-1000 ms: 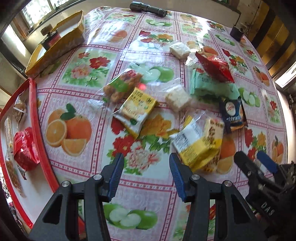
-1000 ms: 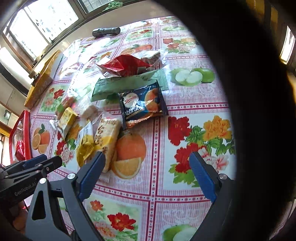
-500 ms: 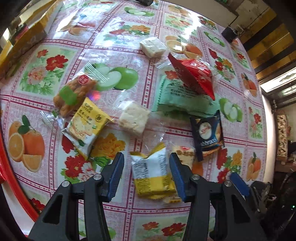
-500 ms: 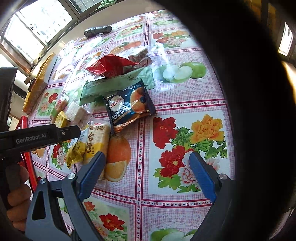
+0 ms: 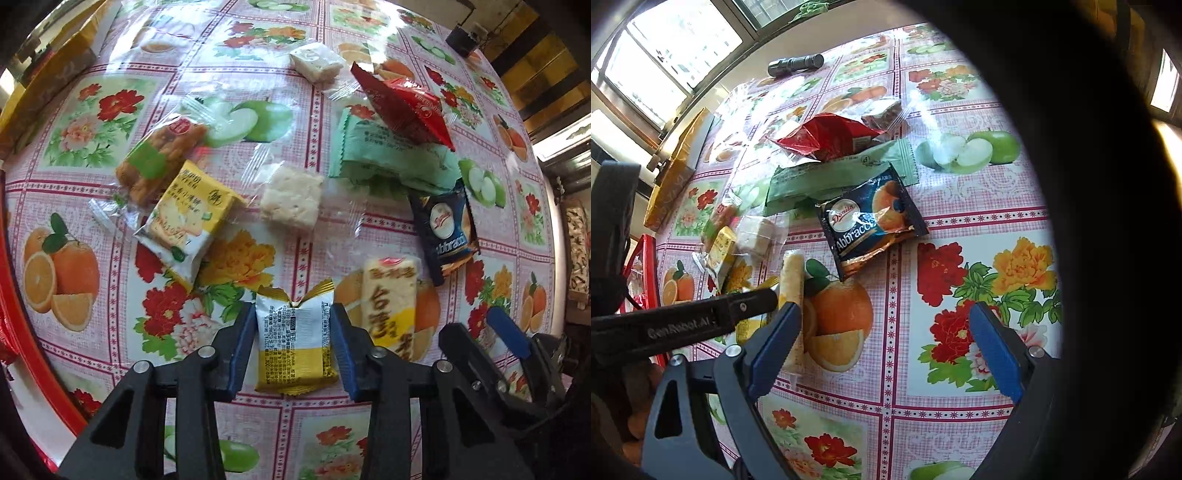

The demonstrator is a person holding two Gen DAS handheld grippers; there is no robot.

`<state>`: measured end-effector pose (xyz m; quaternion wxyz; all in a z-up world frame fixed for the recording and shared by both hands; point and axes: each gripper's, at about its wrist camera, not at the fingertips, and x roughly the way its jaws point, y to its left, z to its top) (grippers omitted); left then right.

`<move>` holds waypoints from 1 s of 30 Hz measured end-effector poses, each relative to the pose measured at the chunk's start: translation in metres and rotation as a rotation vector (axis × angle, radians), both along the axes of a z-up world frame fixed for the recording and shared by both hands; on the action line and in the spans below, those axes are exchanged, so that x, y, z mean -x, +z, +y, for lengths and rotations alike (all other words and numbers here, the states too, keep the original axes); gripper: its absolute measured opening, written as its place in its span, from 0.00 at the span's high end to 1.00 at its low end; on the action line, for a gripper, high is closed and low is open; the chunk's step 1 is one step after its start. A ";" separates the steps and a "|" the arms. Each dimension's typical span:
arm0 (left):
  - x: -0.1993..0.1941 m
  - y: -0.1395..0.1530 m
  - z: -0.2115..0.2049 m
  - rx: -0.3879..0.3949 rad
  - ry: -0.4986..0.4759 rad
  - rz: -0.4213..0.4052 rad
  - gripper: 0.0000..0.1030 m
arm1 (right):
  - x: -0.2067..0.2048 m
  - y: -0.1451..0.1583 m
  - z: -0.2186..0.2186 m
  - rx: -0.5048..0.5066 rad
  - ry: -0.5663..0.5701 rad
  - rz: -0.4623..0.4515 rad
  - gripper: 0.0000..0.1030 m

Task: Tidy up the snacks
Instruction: 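Grasp the yellow-and-white snack packet with the left tool, then grasp the white rice cracker bar with yellow print using the right tool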

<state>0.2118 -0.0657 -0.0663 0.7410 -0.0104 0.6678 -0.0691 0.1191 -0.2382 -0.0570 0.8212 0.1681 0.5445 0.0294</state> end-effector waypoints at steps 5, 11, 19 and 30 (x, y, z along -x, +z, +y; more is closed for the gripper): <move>0.021 0.000 0.020 -0.006 0.002 0.002 0.61 | -0.005 0.002 0.022 0.009 0.055 -0.007 0.11; 0.047 -0.002 0.050 0.017 0.028 0.017 0.61 | -0.017 -0.008 0.056 0.066 0.116 0.026 0.10; 0.068 -0.001 0.061 0.006 -0.012 -0.031 0.58 | -0.016 -0.015 0.098 0.318 0.257 -0.001 0.20; 0.086 0.000 0.052 0.096 -0.059 -0.019 0.64 | 0.021 -0.004 0.048 0.224 0.192 -0.011 0.66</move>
